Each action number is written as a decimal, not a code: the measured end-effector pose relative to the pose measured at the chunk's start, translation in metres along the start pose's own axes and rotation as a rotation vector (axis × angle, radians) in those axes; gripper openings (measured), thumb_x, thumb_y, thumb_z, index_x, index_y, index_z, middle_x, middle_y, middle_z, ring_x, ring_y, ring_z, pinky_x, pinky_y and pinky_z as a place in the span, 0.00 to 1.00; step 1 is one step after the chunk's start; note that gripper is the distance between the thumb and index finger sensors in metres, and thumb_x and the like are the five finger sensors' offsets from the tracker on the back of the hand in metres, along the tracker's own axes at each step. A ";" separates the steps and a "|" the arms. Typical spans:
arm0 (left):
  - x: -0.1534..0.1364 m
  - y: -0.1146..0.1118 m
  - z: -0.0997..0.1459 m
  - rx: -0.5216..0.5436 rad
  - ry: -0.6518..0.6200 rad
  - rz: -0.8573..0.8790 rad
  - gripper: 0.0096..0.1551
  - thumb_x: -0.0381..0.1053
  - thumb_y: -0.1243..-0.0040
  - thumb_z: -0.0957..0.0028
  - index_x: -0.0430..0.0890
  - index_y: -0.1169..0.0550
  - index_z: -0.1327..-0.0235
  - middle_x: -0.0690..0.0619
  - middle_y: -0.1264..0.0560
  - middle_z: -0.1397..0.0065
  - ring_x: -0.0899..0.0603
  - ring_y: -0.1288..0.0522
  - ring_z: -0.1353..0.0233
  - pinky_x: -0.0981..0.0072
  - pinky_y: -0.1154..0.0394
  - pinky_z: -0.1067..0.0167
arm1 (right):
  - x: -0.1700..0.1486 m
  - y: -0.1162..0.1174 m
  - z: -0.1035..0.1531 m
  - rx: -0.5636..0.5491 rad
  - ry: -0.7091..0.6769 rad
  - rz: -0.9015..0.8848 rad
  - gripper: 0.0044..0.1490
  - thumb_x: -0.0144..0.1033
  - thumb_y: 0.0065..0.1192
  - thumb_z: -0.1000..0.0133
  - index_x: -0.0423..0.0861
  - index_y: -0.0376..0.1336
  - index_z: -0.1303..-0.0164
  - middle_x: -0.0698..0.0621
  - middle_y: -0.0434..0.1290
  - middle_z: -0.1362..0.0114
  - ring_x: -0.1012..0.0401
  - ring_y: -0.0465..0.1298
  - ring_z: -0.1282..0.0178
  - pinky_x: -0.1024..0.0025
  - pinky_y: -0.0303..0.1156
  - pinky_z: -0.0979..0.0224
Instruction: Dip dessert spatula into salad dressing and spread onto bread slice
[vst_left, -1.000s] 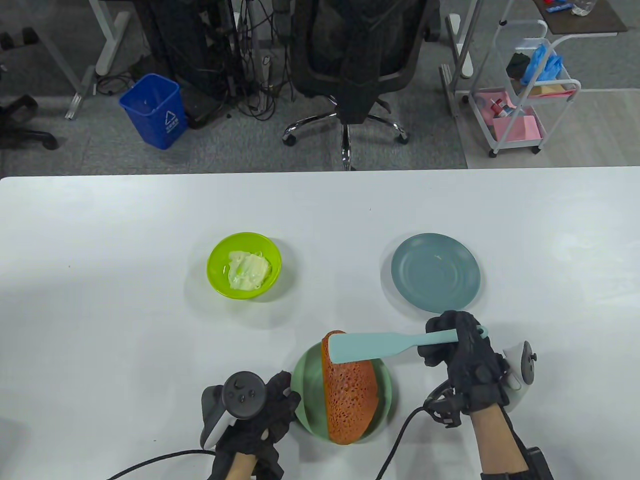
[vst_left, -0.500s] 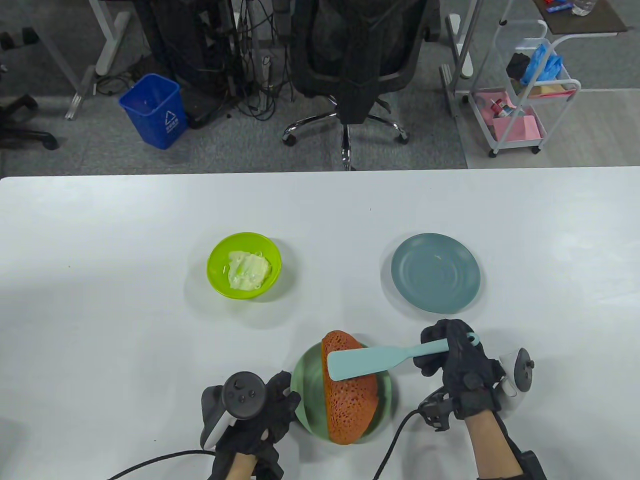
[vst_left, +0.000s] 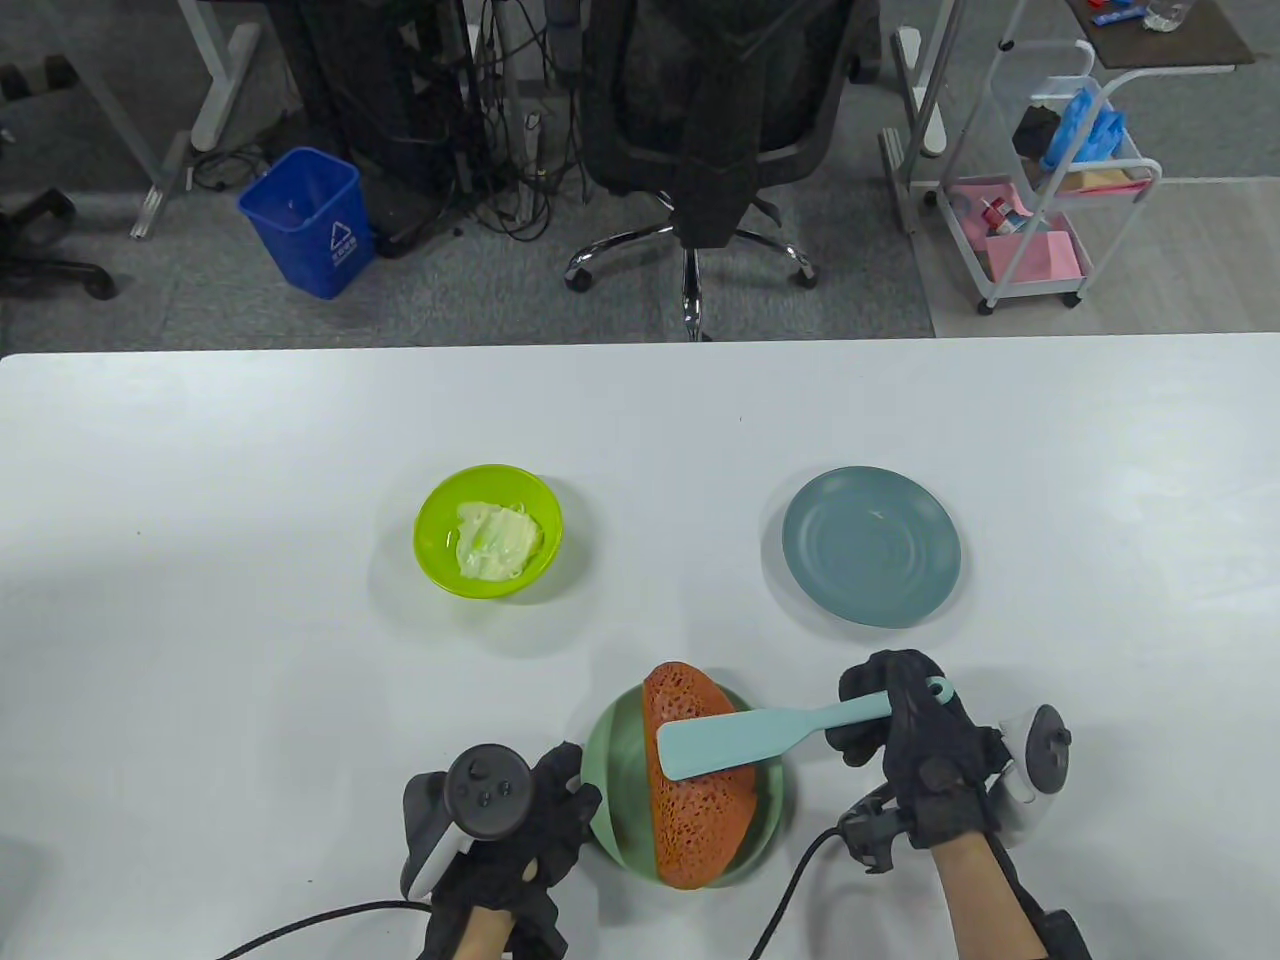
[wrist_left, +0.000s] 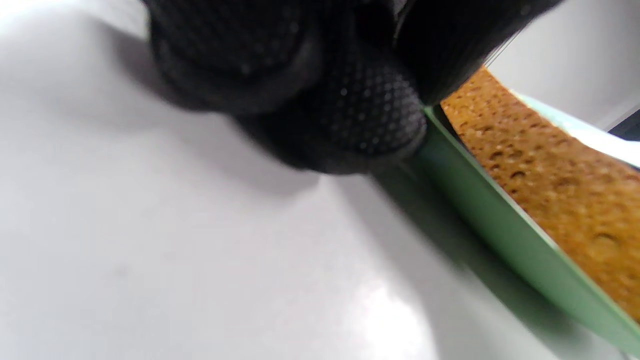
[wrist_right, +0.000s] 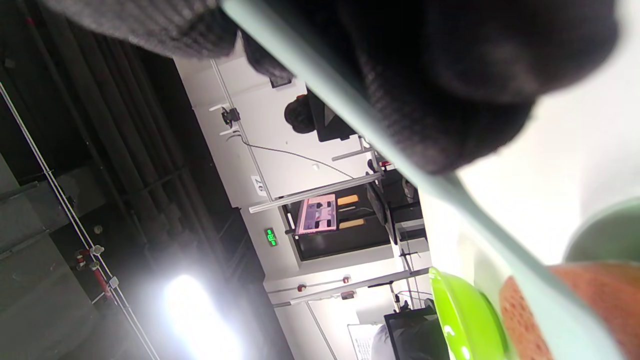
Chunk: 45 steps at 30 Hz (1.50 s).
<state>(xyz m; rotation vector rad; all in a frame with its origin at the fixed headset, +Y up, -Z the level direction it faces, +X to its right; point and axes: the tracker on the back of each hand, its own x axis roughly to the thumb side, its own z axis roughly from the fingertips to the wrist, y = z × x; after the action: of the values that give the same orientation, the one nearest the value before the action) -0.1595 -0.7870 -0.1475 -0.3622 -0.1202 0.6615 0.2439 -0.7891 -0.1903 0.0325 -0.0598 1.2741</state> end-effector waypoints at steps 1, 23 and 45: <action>0.000 0.000 0.000 -0.001 0.000 0.001 0.33 0.55 0.37 0.34 0.38 0.28 0.24 0.56 0.14 0.53 0.54 0.11 0.65 0.68 0.13 0.65 | 0.000 0.000 0.000 -0.002 0.000 0.002 0.23 0.50 0.56 0.33 0.42 0.65 0.42 0.36 0.71 0.41 0.39 0.81 0.65 0.59 0.79 0.64; 0.000 0.000 0.000 0.000 0.000 0.000 0.33 0.55 0.37 0.34 0.37 0.28 0.23 0.56 0.14 0.53 0.55 0.11 0.64 0.69 0.13 0.65 | 0.018 -0.035 0.006 -0.141 -0.009 -0.011 0.22 0.51 0.54 0.32 0.45 0.64 0.42 0.40 0.71 0.41 0.39 0.79 0.66 0.59 0.76 0.64; 0.000 0.000 0.001 -0.002 0.002 0.004 0.33 0.55 0.38 0.34 0.38 0.28 0.23 0.57 0.14 0.52 0.55 0.11 0.64 0.68 0.13 0.65 | 0.009 -0.016 0.004 -0.043 -0.001 -0.024 0.24 0.51 0.57 0.33 0.41 0.65 0.43 0.36 0.72 0.43 0.41 0.83 0.68 0.62 0.81 0.68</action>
<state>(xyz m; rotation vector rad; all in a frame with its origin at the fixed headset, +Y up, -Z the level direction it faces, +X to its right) -0.1597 -0.7871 -0.1465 -0.3654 -0.1188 0.6648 0.2613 -0.7858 -0.1854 -0.0036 -0.0875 1.2483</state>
